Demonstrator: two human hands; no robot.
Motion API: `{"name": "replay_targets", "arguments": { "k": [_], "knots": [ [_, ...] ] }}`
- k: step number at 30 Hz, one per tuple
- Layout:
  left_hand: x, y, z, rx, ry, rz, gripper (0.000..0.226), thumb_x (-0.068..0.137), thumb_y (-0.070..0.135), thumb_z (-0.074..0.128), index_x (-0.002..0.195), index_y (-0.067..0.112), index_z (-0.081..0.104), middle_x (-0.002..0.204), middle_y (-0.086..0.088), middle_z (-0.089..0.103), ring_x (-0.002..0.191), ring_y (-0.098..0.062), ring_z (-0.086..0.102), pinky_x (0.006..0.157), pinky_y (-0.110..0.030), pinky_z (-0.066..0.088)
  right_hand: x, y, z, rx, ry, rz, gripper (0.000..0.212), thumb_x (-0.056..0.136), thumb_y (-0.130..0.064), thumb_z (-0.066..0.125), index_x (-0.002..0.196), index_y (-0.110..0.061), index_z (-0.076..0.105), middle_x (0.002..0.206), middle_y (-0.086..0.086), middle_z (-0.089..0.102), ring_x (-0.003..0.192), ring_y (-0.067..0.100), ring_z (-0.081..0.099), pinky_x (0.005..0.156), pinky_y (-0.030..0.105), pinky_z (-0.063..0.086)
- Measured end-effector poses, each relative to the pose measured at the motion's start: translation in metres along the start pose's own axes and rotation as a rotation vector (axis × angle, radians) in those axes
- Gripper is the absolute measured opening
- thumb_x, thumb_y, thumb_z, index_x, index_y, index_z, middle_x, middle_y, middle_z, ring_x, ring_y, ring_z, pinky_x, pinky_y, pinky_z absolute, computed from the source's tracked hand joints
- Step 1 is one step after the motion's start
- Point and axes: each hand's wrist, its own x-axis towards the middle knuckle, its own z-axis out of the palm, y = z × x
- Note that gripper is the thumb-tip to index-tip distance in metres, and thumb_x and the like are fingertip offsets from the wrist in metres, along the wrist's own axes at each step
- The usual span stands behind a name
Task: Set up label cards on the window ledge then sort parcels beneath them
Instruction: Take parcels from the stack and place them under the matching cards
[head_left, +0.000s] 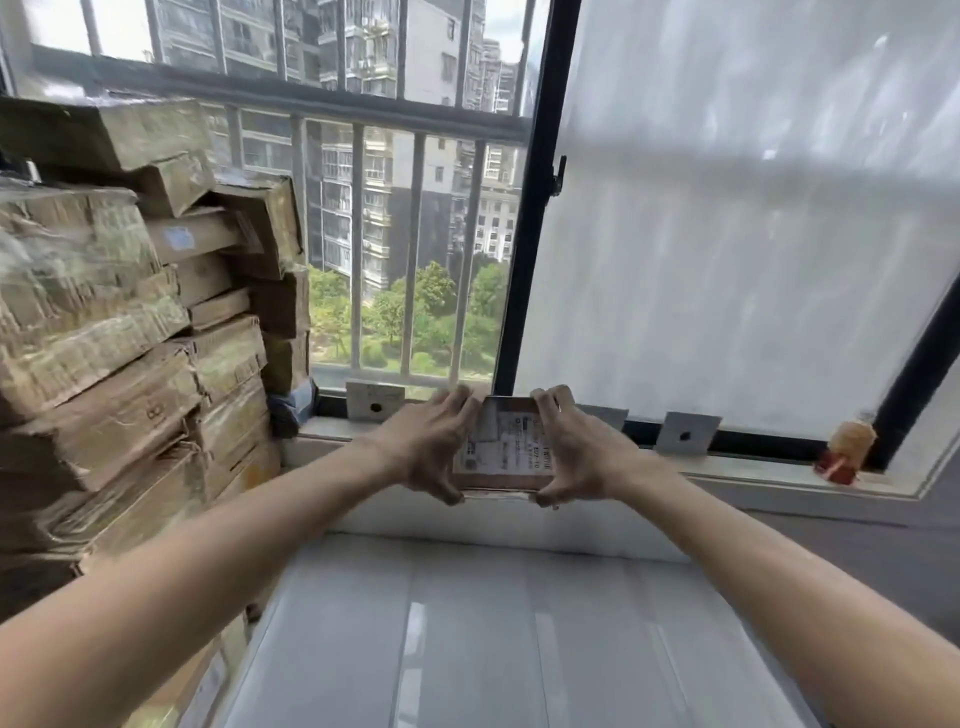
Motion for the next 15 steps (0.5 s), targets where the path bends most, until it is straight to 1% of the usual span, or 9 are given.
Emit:
{"name": "replay_targets", "arguments": {
  "k": [2, 4, 6, 8, 11, 13, 15],
  "knots": [
    [0.001, -0.001, 0.024, -0.018, -0.038, 0.000, 0.138, 0.060, 0.057, 0.086, 0.154, 0.007, -0.002, 0.152, -0.009, 0.018, 0.136, -0.027, 0.029, 0.108, -0.040, 0.043, 0.003, -0.002, 0.024, 0.016, -0.046, 0.000, 0.117, 0.058, -0.047, 0.092, 0.142, -0.011, 0.017, 0.132, 0.009, 0.027, 0.102, 0.031, 0.058, 0.084, 0.039, 0.055],
    [0.003, -0.003, 0.044, -0.024, -0.082, 0.024, 0.137, 0.059, 0.057, 0.086, 0.153, 0.005, 0.002, 0.150, -0.011, 0.022, 0.135, -0.028, 0.031, 0.111, -0.040, 0.039, 0.006, -0.003, 0.046, 0.044, -0.086, -0.001, 0.116, 0.059, -0.048, 0.091, 0.142, -0.009, 0.020, 0.131, 0.010, 0.030, 0.107, 0.030, 0.055, 0.091, 0.040, 0.053],
    [0.007, -0.006, 0.060, -0.046, -0.113, 0.035, 0.132, 0.059, 0.055, 0.087, 0.152, 0.004, 0.008, 0.147, -0.011, 0.027, 0.133, -0.027, 0.033, 0.111, -0.039, 0.039, 0.009, -0.003, 0.063, 0.083, -0.125, -0.005, 0.114, 0.061, -0.047, 0.091, 0.142, -0.005, 0.022, 0.130, 0.010, 0.032, 0.112, 0.028, 0.051, 0.098, 0.033, 0.047],
    [0.010, -0.009, 0.076, -0.076, -0.144, 0.036, 0.130, 0.059, 0.053, 0.088, 0.152, 0.005, 0.010, 0.146, -0.010, 0.028, 0.133, -0.027, 0.032, 0.109, -0.040, 0.041, 0.013, 0.000, 0.080, 0.118, -0.174, 0.003, 0.116, 0.063, -0.046, 0.090, 0.144, -0.002, 0.020, 0.134, 0.012, 0.031, 0.116, 0.028, 0.051, 0.100, 0.030, 0.042],
    [0.016, -0.010, 0.099, -0.091, -0.198, 0.030, 0.134, 0.061, 0.053, 0.086, 0.154, 0.003, 0.004, 0.149, -0.009, 0.024, 0.137, -0.027, 0.029, 0.111, -0.041, 0.040, 0.021, 0.006, 0.107, 0.165, -0.224, 0.026, 0.126, 0.061, -0.048, 0.091, 0.150, -0.003, 0.013, 0.139, 0.012, 0.028, 0.120, 0.029, 0.050, 0.104, 0.032, 0.041],
    [0.021, -0.012, 0.116, -0.105, -0.233, 0.025, 0.134, 0.062, 0.054, 0.085, 0.154, 0.004, 0.003, 0.149, -0.009, 0.024, 0.135, -0.027, 0.031, 0.111, -0.039, 0.041, 0.027, 0.011, 0.127, 0.188, -0.259, 0.034, 0.127, 0.061, -0.048, 0.091, 0.151, -0.005, 0.011, 0.141, 0.011, 0.027, 0.121, 0.030, 0.050, 0.105, 0.033, 0.043],
    [0.028, -0.014, 0.137, -0.115, -0.269, 0.015, 0.132, 0.062, 0.055, 0.085, 0.154, 0.005, 0.004, 0.148, -0.008, 0.024, 0.133, -0.027, 0.032, 0.108, -0.040, 0.044, 0.032, 0.018, 0.150, 0.224, -0.289, 0.043, 0.126, 0.060, -0.047, 0.091, 0.150, -0.007, 0.013, 0.141, 0.010, 0.028, 0.118, 0.030, 0.053, 0.102, 0.036, 0.047]
  ]
}}
